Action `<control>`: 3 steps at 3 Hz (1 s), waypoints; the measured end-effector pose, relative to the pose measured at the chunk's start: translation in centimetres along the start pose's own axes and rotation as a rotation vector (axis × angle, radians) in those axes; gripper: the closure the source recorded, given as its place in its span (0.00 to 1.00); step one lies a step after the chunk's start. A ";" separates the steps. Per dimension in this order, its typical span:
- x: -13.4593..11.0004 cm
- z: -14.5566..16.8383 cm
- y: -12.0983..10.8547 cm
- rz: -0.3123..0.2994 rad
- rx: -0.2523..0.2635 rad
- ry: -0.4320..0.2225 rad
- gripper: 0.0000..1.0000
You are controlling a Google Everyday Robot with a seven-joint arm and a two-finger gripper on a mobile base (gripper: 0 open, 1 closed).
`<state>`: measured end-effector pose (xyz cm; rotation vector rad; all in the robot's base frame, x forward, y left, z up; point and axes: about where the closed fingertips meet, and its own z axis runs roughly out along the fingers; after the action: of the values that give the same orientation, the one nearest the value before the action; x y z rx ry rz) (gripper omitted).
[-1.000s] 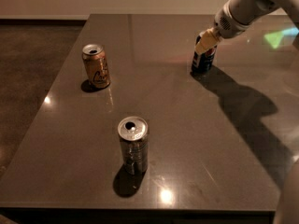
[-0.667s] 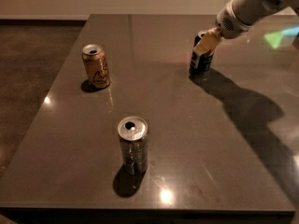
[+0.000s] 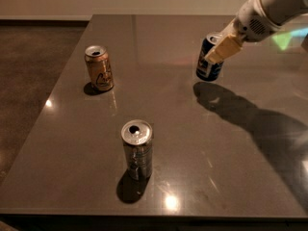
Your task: Move pepsi can near redbull can
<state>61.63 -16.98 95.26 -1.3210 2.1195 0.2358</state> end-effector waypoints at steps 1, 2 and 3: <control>0.4 -2.0 3.3 -0.127 -0.050 0.004 1.00; 0.8 -2.8 6.9 -0.219 -0.121 0.010 1.00; 0.8 -2.9 10.7 -0.295 -0.210 0.010 1.00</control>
Offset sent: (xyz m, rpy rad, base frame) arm -0.1172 0.0233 0.0044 -0.0860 0.0164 0.3782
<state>51.03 -13.77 95.29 -1.7386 1.9166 0.3343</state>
